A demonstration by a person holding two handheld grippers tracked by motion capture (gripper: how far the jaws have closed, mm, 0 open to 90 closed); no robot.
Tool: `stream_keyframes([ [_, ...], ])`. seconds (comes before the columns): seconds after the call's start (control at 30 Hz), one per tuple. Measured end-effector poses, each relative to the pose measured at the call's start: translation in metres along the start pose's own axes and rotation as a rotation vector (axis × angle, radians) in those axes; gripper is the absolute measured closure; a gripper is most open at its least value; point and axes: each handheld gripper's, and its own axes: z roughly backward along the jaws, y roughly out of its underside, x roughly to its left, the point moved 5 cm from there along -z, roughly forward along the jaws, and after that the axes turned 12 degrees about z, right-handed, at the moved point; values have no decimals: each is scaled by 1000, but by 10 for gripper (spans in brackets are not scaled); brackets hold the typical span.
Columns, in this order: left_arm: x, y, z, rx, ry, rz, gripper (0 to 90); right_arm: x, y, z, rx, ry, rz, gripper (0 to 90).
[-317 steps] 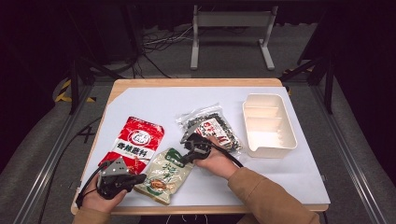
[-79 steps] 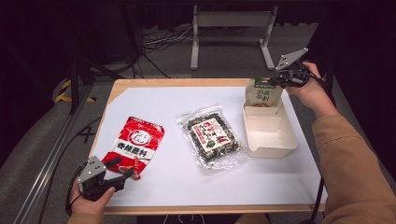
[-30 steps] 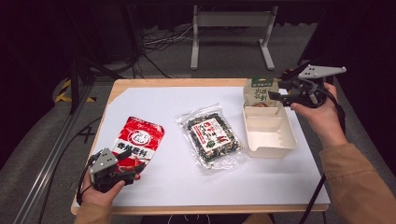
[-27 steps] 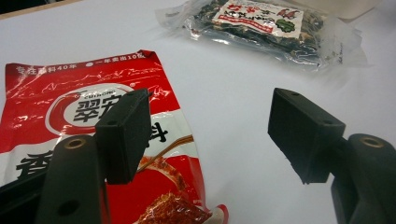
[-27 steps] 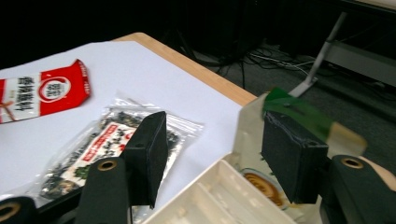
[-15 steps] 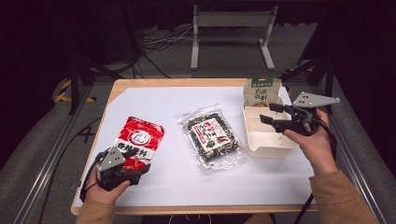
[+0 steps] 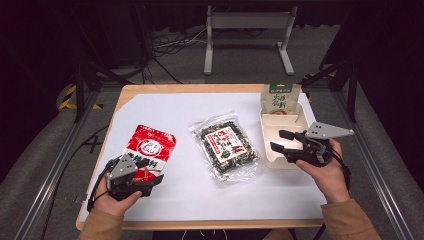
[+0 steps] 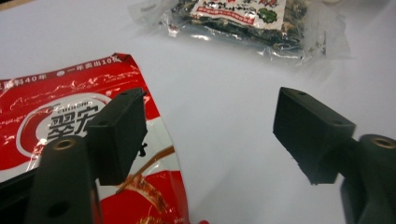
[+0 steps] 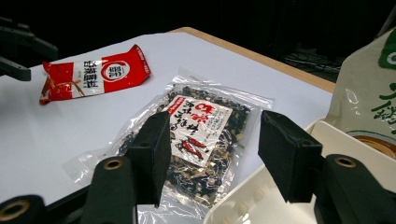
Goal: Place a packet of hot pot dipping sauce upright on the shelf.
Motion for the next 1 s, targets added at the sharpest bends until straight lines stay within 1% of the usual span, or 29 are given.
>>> stream_keyframes([
  [0.03,0,0,0,0,0,0,216,0,0,0,0,0,0,436],
  [0.07,0,-1,0,-3,5,5,216,2,2,0,5,1,0,441],
  [0.17,1,-4,0,-2,3,12,196,3,4,1,8,2,-3,442],
  [0.2,3,-6,0,-5,5,32,182,4,6,3,6,1,-11,453],
  [0.23,3,-6,0,-5,5,32,179,5,7,4,8,2,-10,463],
  [0.3,5,-8,2,0,-8,48,180,6,9,6,13,-5,-10,489],
  [0.37,5,-10,4,5,-8,43,182,8,11,8,14,-14,-7,519],
  [0.43,7,-12,5,9,-6,41,184,9,11,8,14,-18,-7,525],
  [0.5,10,-14,7,16,-9,33,184,11,13,9,15,-33,-10,533],
  [0.53,11,-15,8,17,-10,33,184,12,13,9,15,-37,-10,537],
  [0.67,14,-18,9,11,16,47,184,15,15,7,20,-49,-9,547],
  [0.77,18,-18,9,18,11,40,181,17,15,6,17,-59,-7,548],
  [0.83,19,-19,9,18,19,54,172,19,15,5,13,-67,-4,546],
  [0.93,22,-22,10,21,25,47,156,20,15,3,15,-73,-4,541],
  [1.0,24,-25,10,15,19,53,133,21,17,1,22,-79,-7,532],
])
